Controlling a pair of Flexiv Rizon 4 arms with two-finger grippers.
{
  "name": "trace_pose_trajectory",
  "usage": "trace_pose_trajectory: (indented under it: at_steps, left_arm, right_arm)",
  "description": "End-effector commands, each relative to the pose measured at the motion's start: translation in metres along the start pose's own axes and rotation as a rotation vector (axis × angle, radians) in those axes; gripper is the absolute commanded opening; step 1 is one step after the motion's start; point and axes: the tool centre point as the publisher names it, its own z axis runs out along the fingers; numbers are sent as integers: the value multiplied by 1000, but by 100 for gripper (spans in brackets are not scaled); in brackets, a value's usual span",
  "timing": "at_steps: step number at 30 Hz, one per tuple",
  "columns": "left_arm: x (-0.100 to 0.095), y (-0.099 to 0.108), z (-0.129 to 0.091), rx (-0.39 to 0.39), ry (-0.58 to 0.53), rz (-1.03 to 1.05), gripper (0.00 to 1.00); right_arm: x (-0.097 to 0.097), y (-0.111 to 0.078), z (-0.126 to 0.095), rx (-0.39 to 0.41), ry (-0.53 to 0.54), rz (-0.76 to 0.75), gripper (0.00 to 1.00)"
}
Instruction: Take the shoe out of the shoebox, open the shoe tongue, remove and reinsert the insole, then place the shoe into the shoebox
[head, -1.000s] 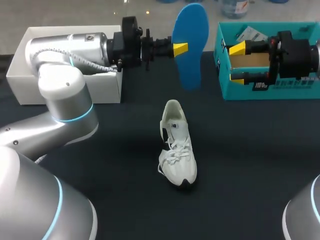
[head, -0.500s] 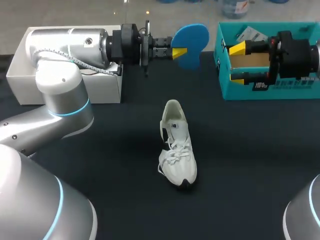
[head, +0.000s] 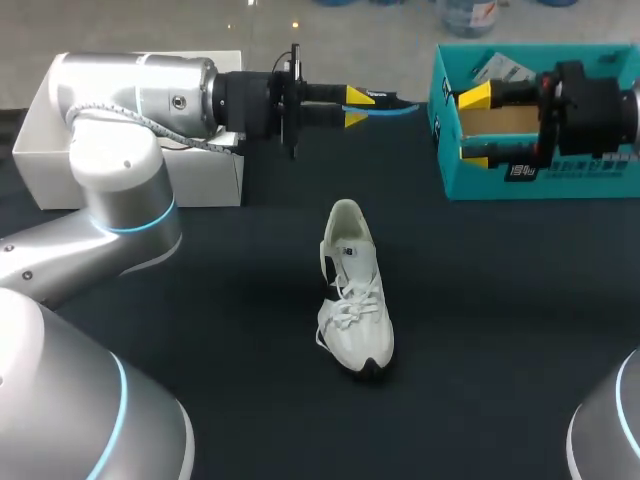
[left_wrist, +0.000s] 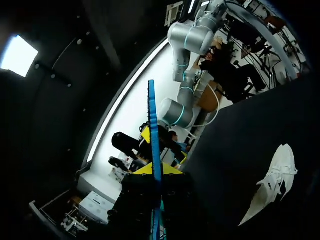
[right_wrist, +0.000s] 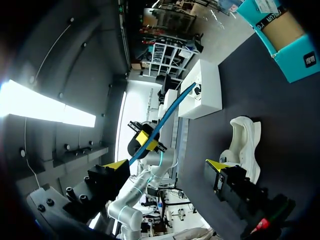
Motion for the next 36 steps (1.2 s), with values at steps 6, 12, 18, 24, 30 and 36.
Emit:
trace_pose_trajectory:
  at_steps: [6,12,18,24,30,36]
  left_arm:
    - [1,-3,-2,-32,-8,728,0]
    - [4,-3,0,-29,-13,738,0]
    - [1,-3,1,-25,-43,678,0]
    - [1,0,1,-29,-42,634,0]
    - [2,2,3,-31,-31,635,0]
    - [3,6,10,-30,-20,636,0]
  right_arm:
    - [17,7,4,-25,-8,-19,100]
    - [19,15,17,-2,-7,-15,100]
    - [19,21,27,3,19,-26,100]
    - [19,21,34,16,22,-32,90]
    - [20,21,41,32,12,-48,56]
    - [23,24,52,57,21,-55,49]
